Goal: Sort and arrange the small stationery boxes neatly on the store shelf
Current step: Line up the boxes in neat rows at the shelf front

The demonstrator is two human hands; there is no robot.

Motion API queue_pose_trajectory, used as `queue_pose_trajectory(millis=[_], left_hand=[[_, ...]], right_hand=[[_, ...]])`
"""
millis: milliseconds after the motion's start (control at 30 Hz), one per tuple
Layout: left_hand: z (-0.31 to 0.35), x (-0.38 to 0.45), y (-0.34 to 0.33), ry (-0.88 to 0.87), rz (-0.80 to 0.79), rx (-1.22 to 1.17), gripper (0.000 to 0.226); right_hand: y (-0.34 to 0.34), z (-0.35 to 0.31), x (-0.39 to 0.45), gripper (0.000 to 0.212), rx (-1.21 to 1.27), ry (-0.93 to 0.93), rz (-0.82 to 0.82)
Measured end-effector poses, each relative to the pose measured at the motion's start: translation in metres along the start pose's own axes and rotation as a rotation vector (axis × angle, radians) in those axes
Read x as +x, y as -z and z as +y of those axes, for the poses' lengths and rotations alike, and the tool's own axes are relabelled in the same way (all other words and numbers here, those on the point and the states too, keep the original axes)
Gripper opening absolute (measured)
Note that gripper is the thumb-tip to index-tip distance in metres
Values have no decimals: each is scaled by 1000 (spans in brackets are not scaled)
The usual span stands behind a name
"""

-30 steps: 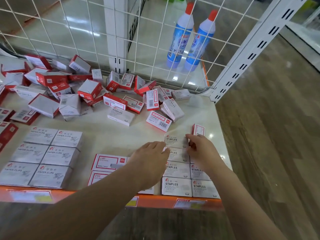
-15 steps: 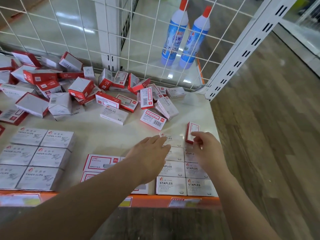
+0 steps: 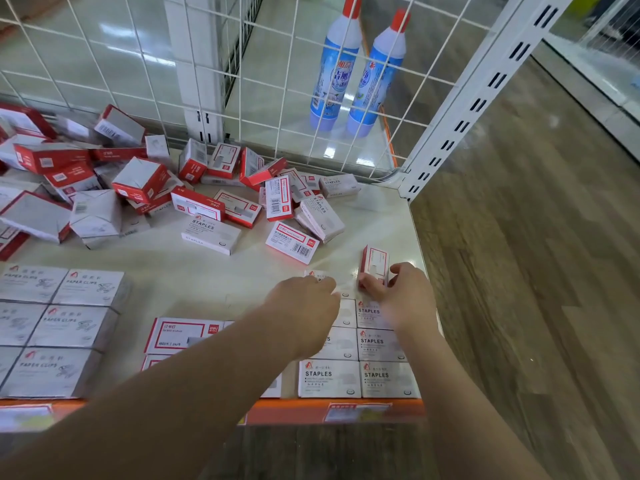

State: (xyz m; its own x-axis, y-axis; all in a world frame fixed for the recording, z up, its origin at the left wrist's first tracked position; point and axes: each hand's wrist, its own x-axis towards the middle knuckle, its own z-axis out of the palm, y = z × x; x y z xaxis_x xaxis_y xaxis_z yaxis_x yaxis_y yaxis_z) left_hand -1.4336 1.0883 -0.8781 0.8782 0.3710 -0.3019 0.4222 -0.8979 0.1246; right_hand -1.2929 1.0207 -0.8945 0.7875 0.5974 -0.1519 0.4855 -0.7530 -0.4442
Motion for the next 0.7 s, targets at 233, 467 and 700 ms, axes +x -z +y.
queue_pose_trajectory(millis=[233,467,700], left_hand=[[0,-2,0,8,-24,-3,45],[-2,-17,2,88,-76,-295,58],[-31,-41,9,359,43,-870,34]], right_hand=[[3,-2,1,27,32,-44,4],[16,-3,-4,25,65,-32,35],[28,-18,-31,38,105,201,83]])
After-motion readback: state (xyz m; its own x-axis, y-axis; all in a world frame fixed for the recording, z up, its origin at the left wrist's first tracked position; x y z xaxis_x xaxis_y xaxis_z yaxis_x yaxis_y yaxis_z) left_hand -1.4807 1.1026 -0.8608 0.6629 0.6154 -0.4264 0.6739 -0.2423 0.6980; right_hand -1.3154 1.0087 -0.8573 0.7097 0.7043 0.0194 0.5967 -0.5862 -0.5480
